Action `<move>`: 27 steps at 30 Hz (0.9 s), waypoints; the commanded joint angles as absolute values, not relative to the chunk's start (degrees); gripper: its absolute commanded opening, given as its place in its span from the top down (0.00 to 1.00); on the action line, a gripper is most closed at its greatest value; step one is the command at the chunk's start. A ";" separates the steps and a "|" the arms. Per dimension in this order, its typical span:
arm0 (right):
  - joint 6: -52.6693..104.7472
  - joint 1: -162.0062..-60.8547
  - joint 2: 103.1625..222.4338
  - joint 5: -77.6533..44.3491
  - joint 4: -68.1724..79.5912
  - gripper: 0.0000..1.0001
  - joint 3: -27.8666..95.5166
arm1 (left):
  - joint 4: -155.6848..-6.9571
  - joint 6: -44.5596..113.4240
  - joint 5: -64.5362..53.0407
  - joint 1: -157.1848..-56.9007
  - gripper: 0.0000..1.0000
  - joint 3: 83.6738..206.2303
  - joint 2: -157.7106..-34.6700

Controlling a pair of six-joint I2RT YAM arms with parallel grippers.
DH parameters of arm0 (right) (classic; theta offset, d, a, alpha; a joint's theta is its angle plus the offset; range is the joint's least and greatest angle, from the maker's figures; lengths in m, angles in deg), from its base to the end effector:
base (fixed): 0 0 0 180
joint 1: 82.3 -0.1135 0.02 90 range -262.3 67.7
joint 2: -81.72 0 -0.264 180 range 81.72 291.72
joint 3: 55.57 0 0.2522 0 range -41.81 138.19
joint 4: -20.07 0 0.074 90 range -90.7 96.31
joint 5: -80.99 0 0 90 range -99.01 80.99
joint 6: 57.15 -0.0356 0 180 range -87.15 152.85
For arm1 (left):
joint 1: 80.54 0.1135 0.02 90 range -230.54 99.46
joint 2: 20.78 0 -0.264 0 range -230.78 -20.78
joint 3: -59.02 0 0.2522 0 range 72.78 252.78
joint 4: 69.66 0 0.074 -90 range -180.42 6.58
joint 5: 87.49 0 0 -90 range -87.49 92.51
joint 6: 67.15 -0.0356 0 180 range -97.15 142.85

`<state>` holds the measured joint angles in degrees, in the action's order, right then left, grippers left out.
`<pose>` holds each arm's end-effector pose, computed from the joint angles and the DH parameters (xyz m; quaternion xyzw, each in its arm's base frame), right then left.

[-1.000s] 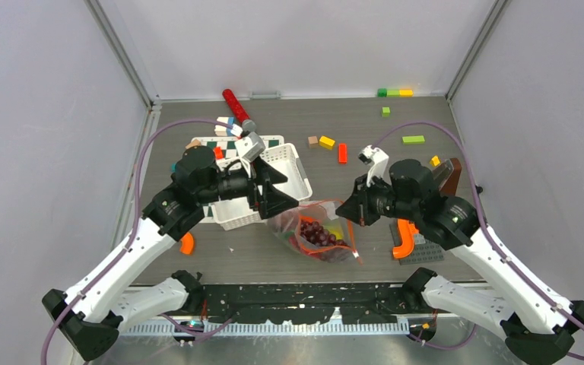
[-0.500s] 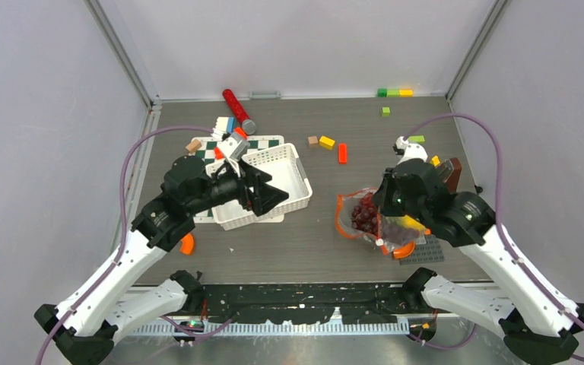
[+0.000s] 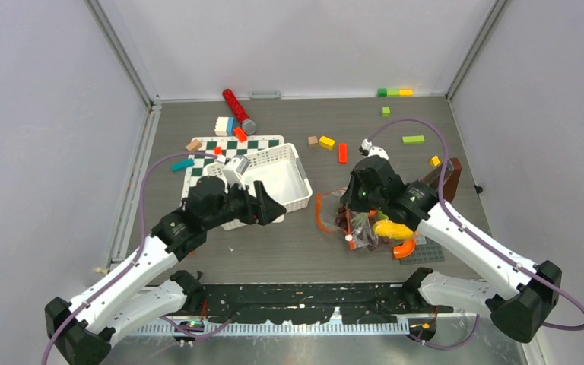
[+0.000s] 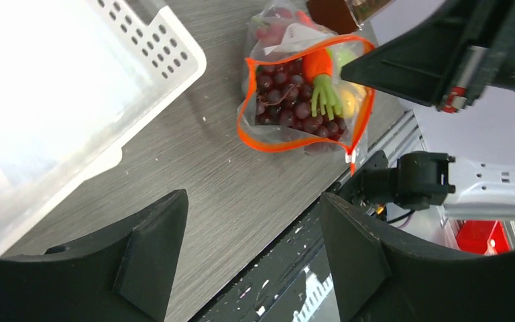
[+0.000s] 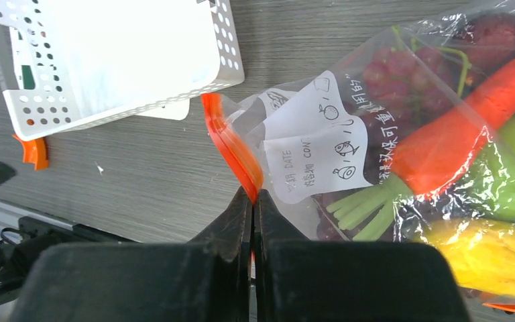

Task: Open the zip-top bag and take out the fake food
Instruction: Open the zipper of the food storage bag at the center of the board.

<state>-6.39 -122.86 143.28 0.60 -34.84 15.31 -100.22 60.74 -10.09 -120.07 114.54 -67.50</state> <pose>0.1706 0.1382 0.3085 0.0210 0.9229 0.1821 0.3387 0.1410 -0.1264 0.3040 0.0733 0.8219 -0.4196 0.3782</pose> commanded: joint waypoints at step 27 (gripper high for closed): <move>-21.69 -123.08 130.64 -4.12 -17.90 1.00 9.36 | -75.84 85.31 27.73 -143.47 0.60 108.38 -84.47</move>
<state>-19.75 -122.84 132.68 -4.19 -23.69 9.00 -75.55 84.08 21.89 -142.13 106.08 -83.66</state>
